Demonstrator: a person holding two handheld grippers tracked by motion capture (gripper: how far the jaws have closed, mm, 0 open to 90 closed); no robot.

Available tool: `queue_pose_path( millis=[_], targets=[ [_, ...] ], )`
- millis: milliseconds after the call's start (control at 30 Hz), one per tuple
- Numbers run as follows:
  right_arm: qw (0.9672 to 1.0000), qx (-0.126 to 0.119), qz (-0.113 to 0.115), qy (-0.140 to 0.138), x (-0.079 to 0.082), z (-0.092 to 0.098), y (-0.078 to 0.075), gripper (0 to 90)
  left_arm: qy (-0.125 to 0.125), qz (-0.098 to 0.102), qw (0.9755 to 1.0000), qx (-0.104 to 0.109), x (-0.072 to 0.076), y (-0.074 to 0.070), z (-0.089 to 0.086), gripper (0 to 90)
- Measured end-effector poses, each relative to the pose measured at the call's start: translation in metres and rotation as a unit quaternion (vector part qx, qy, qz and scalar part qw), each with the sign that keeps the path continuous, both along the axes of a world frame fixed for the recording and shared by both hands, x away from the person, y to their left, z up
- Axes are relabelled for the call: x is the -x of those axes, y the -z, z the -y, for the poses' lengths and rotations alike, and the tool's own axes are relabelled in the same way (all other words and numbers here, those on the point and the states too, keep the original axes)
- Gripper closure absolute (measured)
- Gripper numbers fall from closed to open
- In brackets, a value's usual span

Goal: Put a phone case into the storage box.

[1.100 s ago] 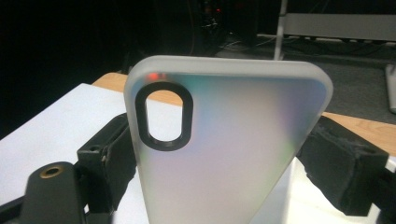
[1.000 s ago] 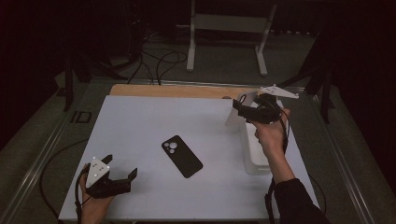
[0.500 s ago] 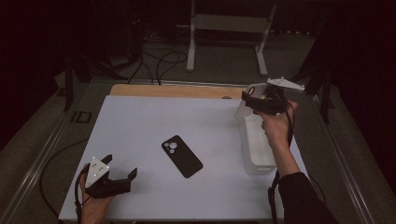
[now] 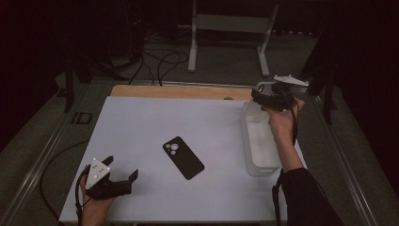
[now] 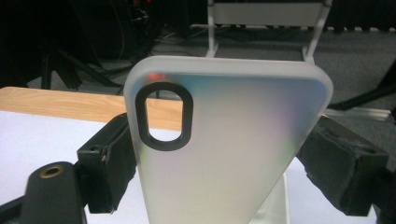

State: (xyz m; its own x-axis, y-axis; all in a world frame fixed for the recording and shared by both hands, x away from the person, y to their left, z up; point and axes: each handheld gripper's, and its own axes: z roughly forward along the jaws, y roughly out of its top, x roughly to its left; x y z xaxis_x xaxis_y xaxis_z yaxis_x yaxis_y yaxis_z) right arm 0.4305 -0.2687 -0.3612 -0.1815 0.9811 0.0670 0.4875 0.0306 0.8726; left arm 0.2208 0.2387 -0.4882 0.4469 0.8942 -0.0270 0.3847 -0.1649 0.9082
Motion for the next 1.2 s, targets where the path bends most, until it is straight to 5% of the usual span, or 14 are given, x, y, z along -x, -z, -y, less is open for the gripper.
queue_pose_path(
  millis=[600,1200],
  targets=[
    [0.9972,0.043,-0.045,0.041,-0.026,-0.005,0.032,16.2,-0.005,0.005,1.0000,0.007,0.002,-0.001,-0.002,0.0],
    [0.9927,0.054,-0.092,0.056,-0.041,-0.007,0.064,16.1,-0.009,0.008,0.9998,0.015,0.003,-0.002,-0.005,0.0]
  ],
)
